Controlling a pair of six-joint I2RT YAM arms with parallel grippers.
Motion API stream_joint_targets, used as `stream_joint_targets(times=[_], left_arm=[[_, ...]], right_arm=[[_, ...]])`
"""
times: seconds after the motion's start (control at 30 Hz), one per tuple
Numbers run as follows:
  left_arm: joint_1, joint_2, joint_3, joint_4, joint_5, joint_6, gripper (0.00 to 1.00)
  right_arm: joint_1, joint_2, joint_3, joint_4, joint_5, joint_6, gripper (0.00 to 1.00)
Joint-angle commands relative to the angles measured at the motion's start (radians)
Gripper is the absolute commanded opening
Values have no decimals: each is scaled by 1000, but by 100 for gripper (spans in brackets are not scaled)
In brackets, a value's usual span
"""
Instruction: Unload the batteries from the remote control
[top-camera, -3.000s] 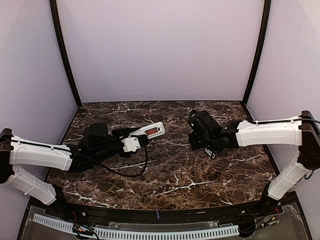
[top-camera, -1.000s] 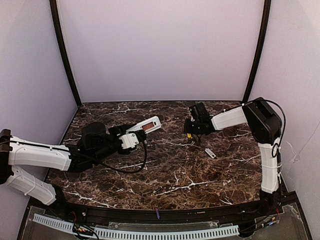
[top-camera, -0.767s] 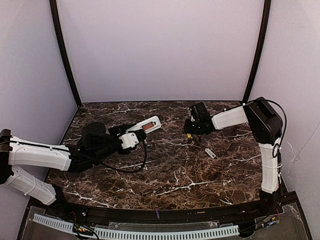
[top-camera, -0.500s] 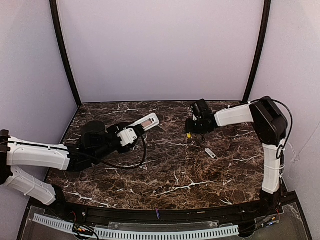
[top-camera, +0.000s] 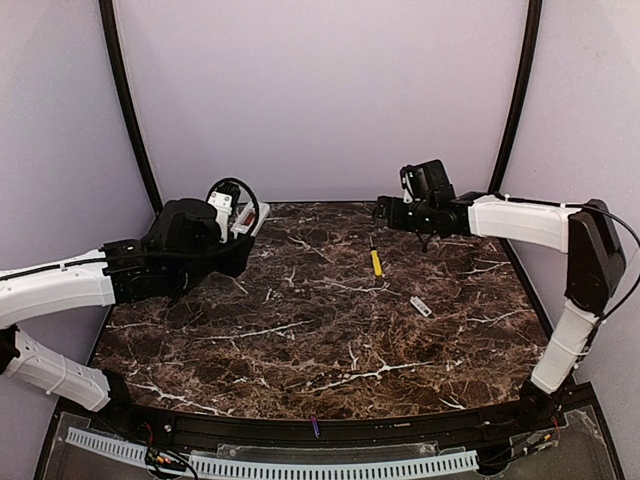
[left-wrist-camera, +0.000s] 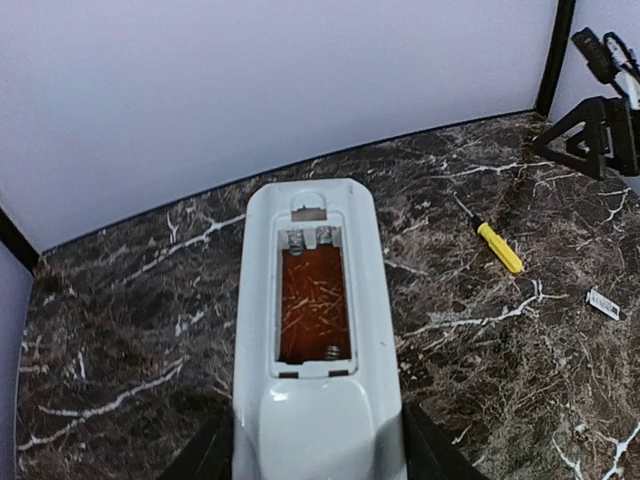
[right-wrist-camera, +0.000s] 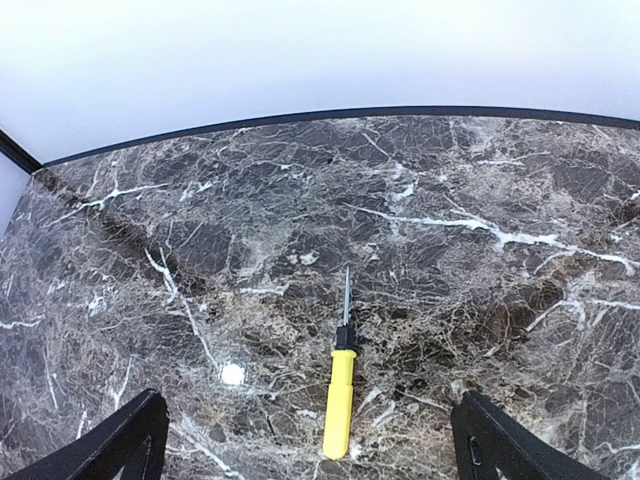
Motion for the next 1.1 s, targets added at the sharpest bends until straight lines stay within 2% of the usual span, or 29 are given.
stream_joint_targets(times=[0.0,0.03,0.17,0.5,0.9,1.07], left_arm=[[-5,-7,-27,-297,-45,-511,0],[-6,-6,-34,-332,-36,-591,0],[-21,8,-80,-379,35,-753,0],[-153,134,-140,-452,87,-1008,0],[-244,323,-127,-444,197,-1120,0],[-251,377,-161,-381,271,-1137,1]], right_arm=[[2,-62,-72,12,-21,30,98],[2,-75,-86,15,-26,36,99],[2,-129,-147,25,-27,52,99],[2,-233,-267,32,-15,77,98],[2,-278,-318,25,3,75,99],[2,-276,-322,24,-1,75,99]])
